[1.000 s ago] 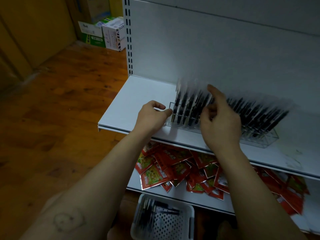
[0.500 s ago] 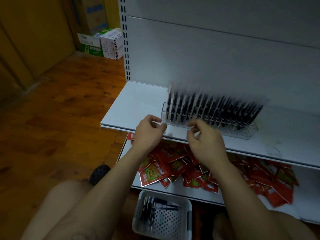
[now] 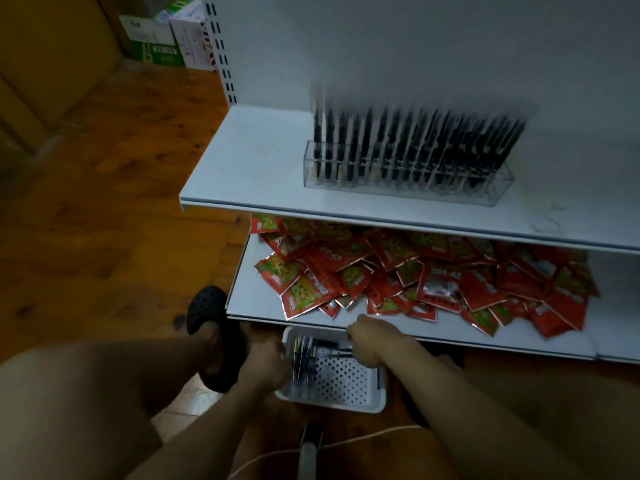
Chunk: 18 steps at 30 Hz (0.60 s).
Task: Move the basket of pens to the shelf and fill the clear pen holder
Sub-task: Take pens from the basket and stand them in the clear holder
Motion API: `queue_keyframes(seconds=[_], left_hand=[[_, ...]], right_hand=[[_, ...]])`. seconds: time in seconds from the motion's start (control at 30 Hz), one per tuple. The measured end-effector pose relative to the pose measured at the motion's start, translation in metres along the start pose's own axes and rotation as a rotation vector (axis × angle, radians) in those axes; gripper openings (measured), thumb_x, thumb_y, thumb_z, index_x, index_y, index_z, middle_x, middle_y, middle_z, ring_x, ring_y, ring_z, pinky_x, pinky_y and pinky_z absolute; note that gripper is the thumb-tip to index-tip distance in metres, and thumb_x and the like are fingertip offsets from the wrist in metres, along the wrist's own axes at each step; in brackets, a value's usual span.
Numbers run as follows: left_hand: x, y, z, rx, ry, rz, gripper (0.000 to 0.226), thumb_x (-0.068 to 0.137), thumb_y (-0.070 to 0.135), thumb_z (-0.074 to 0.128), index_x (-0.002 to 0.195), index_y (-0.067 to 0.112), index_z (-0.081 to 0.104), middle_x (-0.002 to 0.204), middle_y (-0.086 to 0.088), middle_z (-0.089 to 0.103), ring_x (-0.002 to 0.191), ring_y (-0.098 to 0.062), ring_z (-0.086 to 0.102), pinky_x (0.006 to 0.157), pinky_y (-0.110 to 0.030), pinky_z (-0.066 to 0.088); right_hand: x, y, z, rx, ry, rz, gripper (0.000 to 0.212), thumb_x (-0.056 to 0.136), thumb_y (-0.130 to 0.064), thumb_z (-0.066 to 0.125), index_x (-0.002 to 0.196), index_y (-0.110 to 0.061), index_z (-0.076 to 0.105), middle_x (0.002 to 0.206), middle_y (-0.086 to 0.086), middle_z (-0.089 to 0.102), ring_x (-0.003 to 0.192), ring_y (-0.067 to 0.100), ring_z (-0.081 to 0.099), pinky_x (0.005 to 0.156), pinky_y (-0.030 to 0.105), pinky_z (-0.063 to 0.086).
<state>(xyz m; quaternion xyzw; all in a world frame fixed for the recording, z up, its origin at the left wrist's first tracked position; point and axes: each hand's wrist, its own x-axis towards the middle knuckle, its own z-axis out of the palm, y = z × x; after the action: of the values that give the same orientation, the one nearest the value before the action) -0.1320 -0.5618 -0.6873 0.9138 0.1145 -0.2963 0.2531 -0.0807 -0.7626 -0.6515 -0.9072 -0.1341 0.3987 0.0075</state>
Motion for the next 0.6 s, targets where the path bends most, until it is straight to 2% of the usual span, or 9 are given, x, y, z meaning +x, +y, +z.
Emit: queue_keyframes(seconds=[0.1, 0.17, 0.23, 0.27, 0.3, 0.37, 0.43, 0.53, 0.6], left_hand=[[0.01, -0.005, 0.02, 0.158, -0.15, 0.017, 0.042, 0.091, 0.033, 0.055, 0.129, 0.016, 0.054, 0.129, -0.01, 0.058, 0.117, -0.025, 0.056, 0.094, -0.03, 0.045], [0.027, -0.007, 0.015, 0.099, -0.131, -0.016, 0.037, 0.09, 0.034, 0.056, 0.121, 0.014, 0.06, 0.122, -0.01, 0.064, 0.111, -0.025, 0.06, 0.092, -0.028, 0.047], [0.044, -0.014, 0.009, -0.066, -0.127, -0.081, 0.027, 0.09, 0.031, 0.059, 0.109, 0.014, 0.063, 0.111, -0.009, 0.069, 0.101, -0.024, 0.065, 0.082, -0.026, 0.049], [0.049, -0.02, 0.007, -0.138, -0.134, -0.114, 0.021, 0.09, 0.031, 0.061, 0.103, 0.014, 0.063, 0.107, -0.01, 0.07, 0.098, -0.025, 0.066, 0.078, -0.026, 0.048], [0.053, -0.027, 0.008, -0.19, -0.144, -0.147, 0.018, 0.09, 0.031, 0.062, 0.098, 0.015, 0.062, 0.104, -0.01, 0.07, 0.096, -0.026, 0.067, 0.076, -0.026, 0.048], [0.06, -0.045, 0.017, -0.219, -0.171, -0.203, 0.024, 0.089, 0.037, 0.062, 0.096, 0.015, 0.063, 0.103, -0.009, 0.069, 0.097, -0.026, 0.066, 0.079, -0.028, 0.05], [0.066, -0.059, 0.034, -0.228, -0.175, -0.247, 0.032, 0.088, 0.044, 0.062, 0.1, 0.014, 0.066, 0.103, -0.007, 0.069, 0.096, -0.024, 0.065, 0.081, -0.029, 0.05], [0.074, -0.07, 0.058, -0.293, -0.182, -0.295, 0.026, 0.089, 0.034, 0.063, 0.102, 0.012, 0.067, 0.102, -0.01, 0.071, 0.095, -0.025, 0.067, 0.079, -0.03, 0.052], [0.079, -0.069, 0.067, -0.401, -0.197, -0.319, 0.019, 0.088, 0.026, 0.065, 0.101, 0.013, 0.065, 0.099, -0.014, 0.071, 0.091, -0.029, 0.069, 0.079, -0.036, 0.055]], right_hand=[[0.024, 0.006, 0.033, 0.06, -0.158, 0.016, 0.036, 0.095, -0.006, 0.044, 0.128, 0.001, 0.056, 0.135, 0.022, 0.051, 0.113, 0.037, 0.058, 0.092, 0.042, 0.051], [0.041, 0.008, 0.053, 0.152, -0.228, 0.014, 0.036, 0.098, -0.004, 0.038, 0.129, 0.007, 0.054, 0.136, 0.027, 0.05, 0.115, 0.039, 0.055, 0.094, 0.045, 0.049], [0.057, 0.003, 0.071, 0.249, -0.251, 0.01, 0.036, 0.097, -0.002, 0.036, 0.126, 0.01, 0.055, 0.134, 0.029, 0.05, 0.092, 0.037, 0.058, 0.078, 0.043, 0.05], [0.064, 0.0, 0.08, 0.306, -0.262, 0.013, 0.036, 0.096, -0.001, 0.038, 0.125, 0.009, 0.056, 0.134, 0.029, 0.05, 0.079, 0.031, 0.056, 0.068, 0.038, 0.047], [0.071, -0.005, 0.088, 0.355, -0.273, 0.01, 0.036, 0.094, 0.0, 0.04, 0.126, 0.005, 0.057, 0.135, 0.026, 0.051, 0.077, 0.028, 0.055, 0.067, 0.034, 0.046], [0.084, -0.019, 0.105, 0.491, -0.288, -0.001, 0.042, 0.094, 0.001, 0.042, 0.133, -0.007, 0.055, 0.143, 0.017, 0.047, 0.089, 0.024, 0.058, 0.073, 0.026, 0.051], [0.1, -0.039, 0.122, 0.592, -0.297, -0.016, 0.048, 0.095, 0.0, 0.041, 0.14, -0.016, 0.049, 0.145, 0.014, 0.044, 0.086, 0.02, 0.055, 0.063, 0.018, 0.044], [0.126, -0.067, 0.146, 0.597, -0.321, -0.021, 0.046, 0.093, -0.015, 0.05, 0.139, -0.023, 0.048, 0.144, 0.016, 0.042, 0.114, 0.033, 0.053, 0.085, 0.033, 0.049], [0.138, -0.076, 0.155, 0.555, -0.383, -0.024, 0.037, 0.095, -0.026, 0.051, 0.132, -0.02, 0.051, 0.143, 0.017, 0.041, 0.114, 0.035, 0.05, 0.091, 0.041, 0.047]])
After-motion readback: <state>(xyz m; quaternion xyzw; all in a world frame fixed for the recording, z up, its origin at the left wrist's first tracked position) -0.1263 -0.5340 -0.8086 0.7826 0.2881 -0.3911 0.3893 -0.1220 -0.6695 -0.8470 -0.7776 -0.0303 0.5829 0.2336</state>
